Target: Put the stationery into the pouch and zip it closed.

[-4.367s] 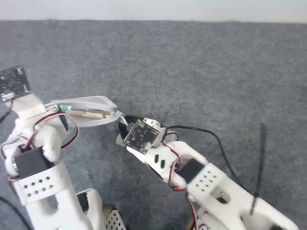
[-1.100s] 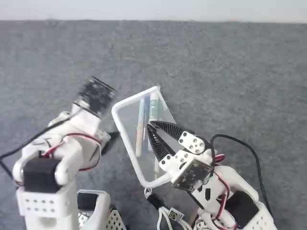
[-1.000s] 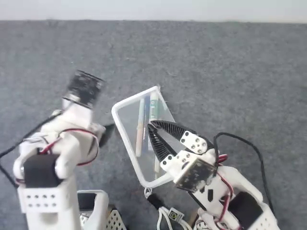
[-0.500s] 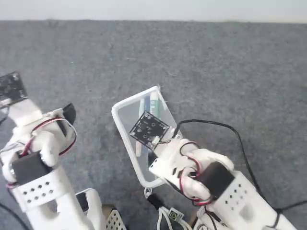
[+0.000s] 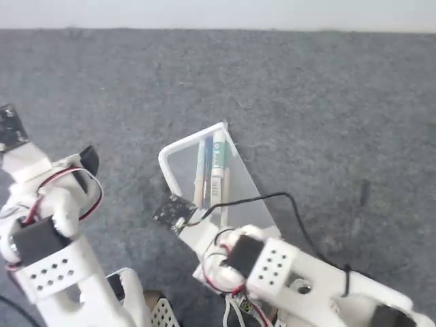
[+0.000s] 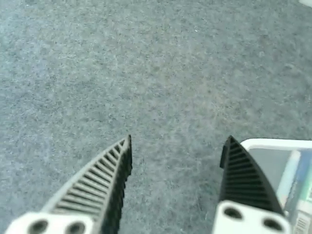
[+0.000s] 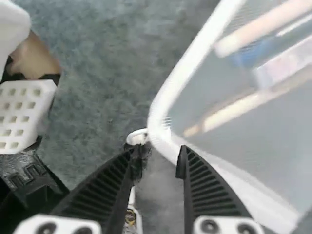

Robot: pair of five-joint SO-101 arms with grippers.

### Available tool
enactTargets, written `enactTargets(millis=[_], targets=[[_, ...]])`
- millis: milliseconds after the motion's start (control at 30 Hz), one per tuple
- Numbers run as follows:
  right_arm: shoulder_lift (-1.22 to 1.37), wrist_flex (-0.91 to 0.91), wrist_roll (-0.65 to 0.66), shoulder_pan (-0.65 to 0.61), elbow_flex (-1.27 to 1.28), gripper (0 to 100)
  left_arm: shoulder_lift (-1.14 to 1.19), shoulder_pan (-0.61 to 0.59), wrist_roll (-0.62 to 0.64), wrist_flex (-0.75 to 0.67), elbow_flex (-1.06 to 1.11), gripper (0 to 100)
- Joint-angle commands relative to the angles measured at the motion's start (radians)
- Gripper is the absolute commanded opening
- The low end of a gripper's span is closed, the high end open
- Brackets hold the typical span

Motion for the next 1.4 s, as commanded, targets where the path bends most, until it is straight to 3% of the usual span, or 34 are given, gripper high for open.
enactTargets(millis=[0, 267, 500, 633, 933, 1233, 1367], targets=[[0.079, -0.019, -0.069, -0.042, -0.011, 11.3, -0.003, -0.026, 0.014, -0.028, -0.005, 28], [0.117, -0.012, -0.103, -0.053, -0.014, 11.1, -0.003, -0.026, 0.014, -0.028, -0.005, 28], [0.13, -0.012, -0.186, -0.188, -0.011, 11.1, -0.003, -0.026, 0.014, -0.028, -0.005, 28], [0.131, -0.016, -0.186, -0.197, -0.008, 11.1, -0.003, -0.026, 0.014, -0.028, -0.005, 28], [0.151, -0.01, -0.101, -0.025, -0.008, 11.1, -0.003, -0.026, 0.014, -0.028, -0.005, 28], [0.401, -0.016, -0.098, 0.097, -0.127, 11.1, -0.003, -0.026, 0.014, -0.028, -0.005, 28], [0.464, -0.018, 0.034, 0.248, -0.23, 11.1, -0.003, -0.026, 0.014, -0.028, -0.005, 28]])
